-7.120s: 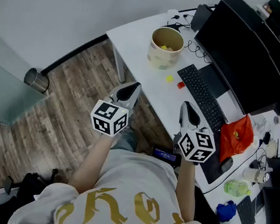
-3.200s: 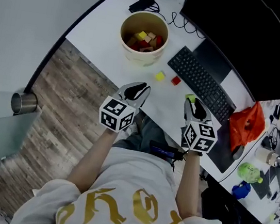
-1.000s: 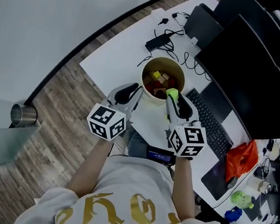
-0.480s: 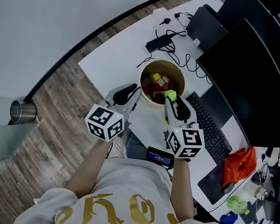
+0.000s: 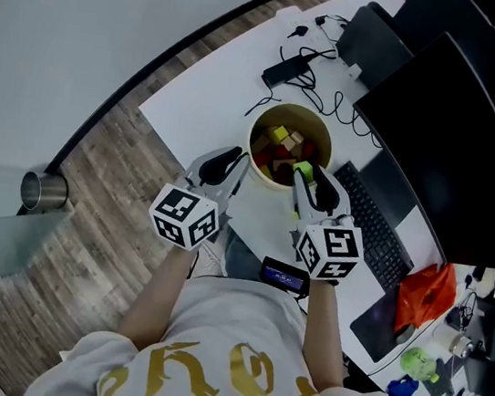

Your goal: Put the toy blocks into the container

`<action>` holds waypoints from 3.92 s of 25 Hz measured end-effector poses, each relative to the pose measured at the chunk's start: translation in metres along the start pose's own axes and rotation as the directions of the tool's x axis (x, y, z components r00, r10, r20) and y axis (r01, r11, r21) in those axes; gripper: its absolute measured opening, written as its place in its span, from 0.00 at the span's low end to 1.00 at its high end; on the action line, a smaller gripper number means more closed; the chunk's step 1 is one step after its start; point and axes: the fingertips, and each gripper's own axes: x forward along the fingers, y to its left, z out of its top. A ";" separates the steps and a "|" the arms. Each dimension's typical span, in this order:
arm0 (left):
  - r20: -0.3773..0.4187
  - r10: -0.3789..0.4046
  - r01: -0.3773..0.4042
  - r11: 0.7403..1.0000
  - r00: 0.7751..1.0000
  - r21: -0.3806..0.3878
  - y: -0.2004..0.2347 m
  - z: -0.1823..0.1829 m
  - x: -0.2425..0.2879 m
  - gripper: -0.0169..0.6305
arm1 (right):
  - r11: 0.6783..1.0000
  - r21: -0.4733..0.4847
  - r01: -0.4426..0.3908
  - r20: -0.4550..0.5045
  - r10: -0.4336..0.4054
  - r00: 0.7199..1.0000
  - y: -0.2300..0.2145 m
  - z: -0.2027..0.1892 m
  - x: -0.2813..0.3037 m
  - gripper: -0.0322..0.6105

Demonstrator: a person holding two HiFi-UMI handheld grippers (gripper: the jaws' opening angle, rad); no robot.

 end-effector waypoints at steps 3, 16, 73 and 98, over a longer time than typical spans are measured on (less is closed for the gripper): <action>0.005 0.006 -0.006 1.000 1.000 0.000 0.001 0.001 0.001 0.13 | 1.000 0.008 -0.008 0.005 0.007 1.000 -0.002 -0.001 0.000 0.28; 0.005 0.017 -0.017 1.000 1.000 -0.006 -0.001 0.000 0.002 0.13 | 0.999 0.024 -0.042 0.018 0.042 0.999 0.000 0.002 0.000 0.31; -0.138 -0.057 0.068 0.995 0.989 0.075 -0.099 -0.091 -0.037 0.12 | 0.991 -0.005 0.132 -0.049 -0.132 0.990 -0.021 -0.079 -0.141 0.21; -0.375 -0.148 0.166 0.986 0.915 0.015 -0.080 -0.187 0.018 0.12 | 0.986 -0.024 0.162 -0.343 -0.160 0.926 -0.077 -0.184 -0.089 0.39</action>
